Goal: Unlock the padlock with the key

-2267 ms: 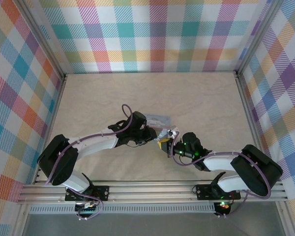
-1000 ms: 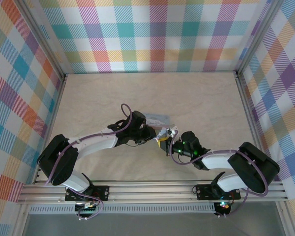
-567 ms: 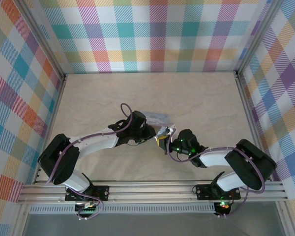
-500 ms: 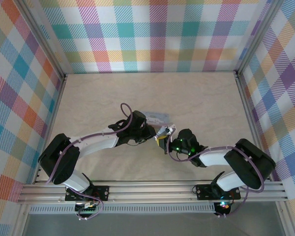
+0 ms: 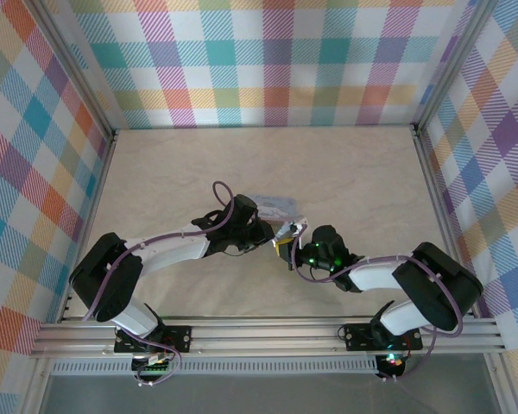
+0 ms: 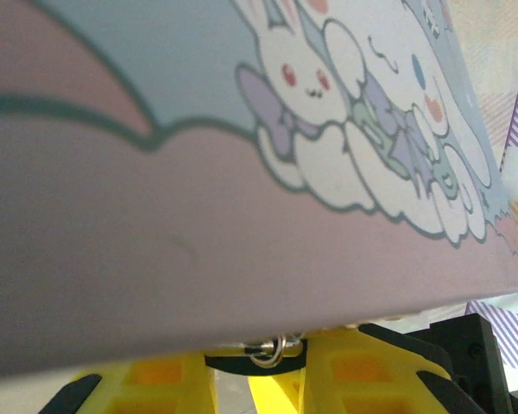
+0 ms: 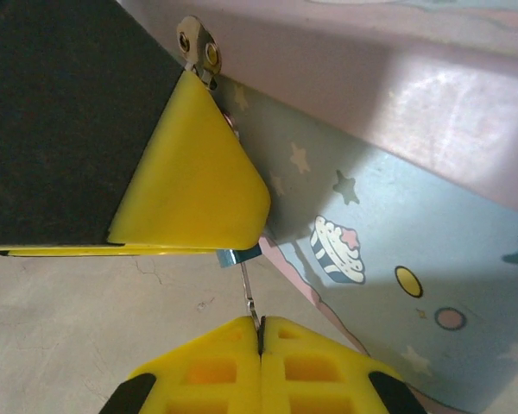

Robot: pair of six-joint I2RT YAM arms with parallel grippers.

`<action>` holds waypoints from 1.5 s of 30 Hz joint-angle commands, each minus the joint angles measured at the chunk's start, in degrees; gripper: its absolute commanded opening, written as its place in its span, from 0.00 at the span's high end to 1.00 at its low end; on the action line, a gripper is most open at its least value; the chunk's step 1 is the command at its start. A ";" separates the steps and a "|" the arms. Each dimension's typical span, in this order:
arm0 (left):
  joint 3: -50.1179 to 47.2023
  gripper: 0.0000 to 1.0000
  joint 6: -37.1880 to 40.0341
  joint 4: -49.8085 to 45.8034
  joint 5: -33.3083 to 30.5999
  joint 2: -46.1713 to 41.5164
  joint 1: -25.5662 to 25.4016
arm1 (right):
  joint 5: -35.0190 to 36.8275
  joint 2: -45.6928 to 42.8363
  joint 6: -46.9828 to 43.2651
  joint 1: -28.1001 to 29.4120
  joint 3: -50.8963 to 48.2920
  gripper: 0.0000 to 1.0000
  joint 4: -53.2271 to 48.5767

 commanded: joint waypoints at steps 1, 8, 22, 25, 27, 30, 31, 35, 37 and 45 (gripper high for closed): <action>0.24 0.94 0.96 0.42 3.53 0.95 -1.67 | -0.52 -2.09 -0.84 -0.36 3.31 1.00 5.79; 0.43 0.95 1.42 -0.68 1.80 0.78 -1.74 | -2.08 -2.38 -0.92 -1.00 3.63 1.00 4.16; 0.10 0.97 0.65 1.50 -0.70 1.57 -2.44 | -4.13 -0.20 1.76 -0.86 4.40 1.00 5.51; -0.20 0.97 0.57 1.80 -1.30 1.82 -2.53 | -4.20 -0.21 2.28 -0.82 4.45 1.00 5.24; -0.68 0.97 0.57 2.14 -1.93 1.83 -2.62 | -4.21 -0.56 2.46 -0.85 4.42 1.00 4.67; -0.97 0.97 0.56 2.42 -2.40 1.89 -2.62 | -3.93 -0.91 2.57 -0.82 4.07 1.00 4.12; -1.10 0.97 0.56 2.55 -2.35 1.91 -2.69 | -3.93 -0.92 2.70 -0.80 4.02 1.00 4.06; -1.09 0.98 0.56 2.77 -1.93 2.00 -2.71 | -3.73 -0.48 2.47 -0.62 4.06 1.00 3.93; -1.07 0.98 0.65 2.60 -1.64 1.89 -2.71 | -3.36 -0.47 2.05 -0.64 4.26 1.00 3.67; -0.35 0.97 1.90 -0.38 -0.51 -0.06 -2.74 | -1.65 -1.26 -1.97 -0.90 4.66 1.00 0.42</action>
